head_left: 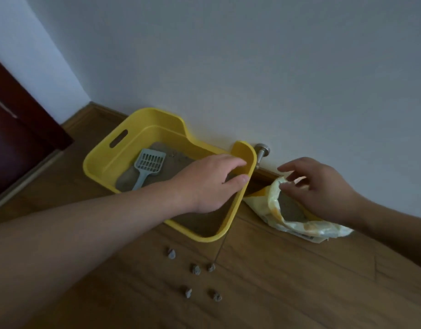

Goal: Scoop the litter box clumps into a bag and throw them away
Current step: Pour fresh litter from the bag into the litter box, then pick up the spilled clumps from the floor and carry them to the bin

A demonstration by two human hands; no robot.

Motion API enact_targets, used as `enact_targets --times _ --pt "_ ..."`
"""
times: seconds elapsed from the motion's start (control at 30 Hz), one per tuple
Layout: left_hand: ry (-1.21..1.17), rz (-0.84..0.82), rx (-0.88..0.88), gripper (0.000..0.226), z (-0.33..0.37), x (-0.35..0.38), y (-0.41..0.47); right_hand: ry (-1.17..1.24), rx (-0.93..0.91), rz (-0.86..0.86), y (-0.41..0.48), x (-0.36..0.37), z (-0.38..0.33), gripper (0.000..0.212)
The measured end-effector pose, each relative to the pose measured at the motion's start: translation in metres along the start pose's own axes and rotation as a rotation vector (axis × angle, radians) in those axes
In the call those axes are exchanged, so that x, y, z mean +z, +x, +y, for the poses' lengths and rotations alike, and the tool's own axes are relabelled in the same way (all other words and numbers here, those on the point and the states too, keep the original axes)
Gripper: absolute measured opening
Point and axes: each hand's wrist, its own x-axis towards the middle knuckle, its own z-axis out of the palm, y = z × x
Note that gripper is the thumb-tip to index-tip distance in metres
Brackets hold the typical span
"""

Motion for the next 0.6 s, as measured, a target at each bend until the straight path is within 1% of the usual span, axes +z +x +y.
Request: enact_targets --times 0.13,0.27,0.33,0.47,0.6 --pt "-0.043 -0.039 -0.056 0.05 -0.007 -0.021 -0.024 0.036 0.025 -0.042 0.004 0.011 -0.043 0.029" --pt "-0.09 -0.11 -0.169 0.049 -0.032 -0.041 -0.057 0.073 0.057 -0.113 -0.004 0.021 -0.084 0.032" --pt "-0.097 -0.129 -0.199 0.049 -0.047 -0.045 -0.072 0.098 0.061 -0.144 -0.008 0.028 -0.101 0.034" --pt "-0.071 -0.116 -0.157 0.044 -0.079 -0.03 -0.095 0.124 0.008 -0.173 -0.008 0.056 -0.12 0.035" --pt "-0.054 -0.015 -0.1 0.037 -0.098 -0.002 -0.11 0.147 -0.143 -0.173 -0.007 0.091 -0.127 0.041"
